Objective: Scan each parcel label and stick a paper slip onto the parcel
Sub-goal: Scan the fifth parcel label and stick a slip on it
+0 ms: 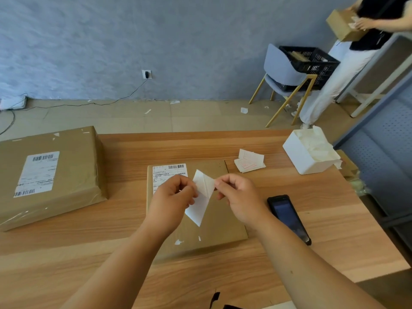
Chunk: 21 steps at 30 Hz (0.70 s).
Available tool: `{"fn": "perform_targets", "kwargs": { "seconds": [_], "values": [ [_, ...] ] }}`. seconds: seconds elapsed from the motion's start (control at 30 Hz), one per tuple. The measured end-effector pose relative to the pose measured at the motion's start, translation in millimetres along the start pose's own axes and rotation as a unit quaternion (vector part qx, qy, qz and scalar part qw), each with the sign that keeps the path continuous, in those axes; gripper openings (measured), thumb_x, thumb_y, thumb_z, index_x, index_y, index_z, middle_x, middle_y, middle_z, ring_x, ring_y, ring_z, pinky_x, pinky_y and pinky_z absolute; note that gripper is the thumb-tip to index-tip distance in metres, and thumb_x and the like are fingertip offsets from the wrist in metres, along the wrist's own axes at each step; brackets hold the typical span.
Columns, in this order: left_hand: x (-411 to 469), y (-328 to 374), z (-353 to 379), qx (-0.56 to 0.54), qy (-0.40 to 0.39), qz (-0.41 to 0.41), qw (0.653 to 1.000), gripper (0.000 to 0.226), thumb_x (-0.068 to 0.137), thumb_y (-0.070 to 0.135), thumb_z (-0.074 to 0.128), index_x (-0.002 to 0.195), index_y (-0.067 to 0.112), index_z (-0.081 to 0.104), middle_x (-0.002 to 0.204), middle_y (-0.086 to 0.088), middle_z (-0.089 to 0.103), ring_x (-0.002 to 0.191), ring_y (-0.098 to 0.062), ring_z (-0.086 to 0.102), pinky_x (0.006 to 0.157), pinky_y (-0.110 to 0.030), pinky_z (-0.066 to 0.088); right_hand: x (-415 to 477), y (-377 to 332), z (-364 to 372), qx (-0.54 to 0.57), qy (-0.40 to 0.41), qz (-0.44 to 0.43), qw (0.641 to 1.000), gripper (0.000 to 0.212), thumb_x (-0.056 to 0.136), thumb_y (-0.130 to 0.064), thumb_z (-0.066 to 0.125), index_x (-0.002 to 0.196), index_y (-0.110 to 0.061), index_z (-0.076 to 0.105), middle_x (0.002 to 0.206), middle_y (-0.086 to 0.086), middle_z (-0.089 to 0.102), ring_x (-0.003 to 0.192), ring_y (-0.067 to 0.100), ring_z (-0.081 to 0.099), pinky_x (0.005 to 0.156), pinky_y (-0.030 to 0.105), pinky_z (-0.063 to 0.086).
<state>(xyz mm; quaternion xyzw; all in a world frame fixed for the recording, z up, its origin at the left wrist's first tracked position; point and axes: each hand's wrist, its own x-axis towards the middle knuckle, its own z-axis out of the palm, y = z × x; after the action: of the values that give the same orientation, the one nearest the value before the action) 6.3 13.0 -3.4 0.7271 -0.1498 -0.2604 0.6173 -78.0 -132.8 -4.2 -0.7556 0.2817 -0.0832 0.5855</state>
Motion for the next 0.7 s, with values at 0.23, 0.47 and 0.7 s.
{"fn": "perform_targets", "kwargs": {
  "seconds": [0.23, 0.47, 0.7],
  "values": [
    [21, 1, 15, -0.065, 0.097, -0.055, 0.992, 0.015, 0.086, 0.013, 0.047, 0.078, 0.011, 0.059, 0.07, 0.003, 0.068, 0.064, -0.007, 0.061, 0.061, -0.026, 0.045, 7, 16, -32, 0.101, 0.15, 0.091, 0.979, 0.017, 0.094, -0.023, 0.056, 0.084, -0.018, 0.068, 0.073, -0.006, 0.068, 0.063, 0.005, 0.06, 0.055, 0.024, 0.044],
    [45, 5, 48, -0.009, 0.145, -0.045, 0.988, 0.007, 0.077, 0.014, 0.056, 0.079, 0.008, 0.056, 0.067, -0.001, 0.06, 0.062, -0.016, 0.053, 0.053, -0.027, 0.042, 8, 35, -86, 0.172, 0.278, 0.158, 0.932, 0.014, 0.096, -0.019, 0.054, 0.084, -0.015, 0.059, 0.078, -0.002, 0.062, 0.062, 0.008, 0.057, 0.048, 0.023, 0.041],
    [72, 8, 105, 0.083, 0.126, -0.006, 0.989, 0.011, 0.076, 0.017, 0.061, 0.082, 0.025, 0.055, 0.076, 0.007, 0.064, 0.065, -0.01, 0.058, 0.052, -0.025, 0.038, 5, 63, -172, -0.006, 0.332, 0.119, 0.936, 0.013, 0.098, -0.027, 0.049, 0.088, -0.023, 0.057, 0.084, -0.001, 0.063, 0.075, 0.011, 0.06, 0.058, 0.024, 0.043]
  ]
}}
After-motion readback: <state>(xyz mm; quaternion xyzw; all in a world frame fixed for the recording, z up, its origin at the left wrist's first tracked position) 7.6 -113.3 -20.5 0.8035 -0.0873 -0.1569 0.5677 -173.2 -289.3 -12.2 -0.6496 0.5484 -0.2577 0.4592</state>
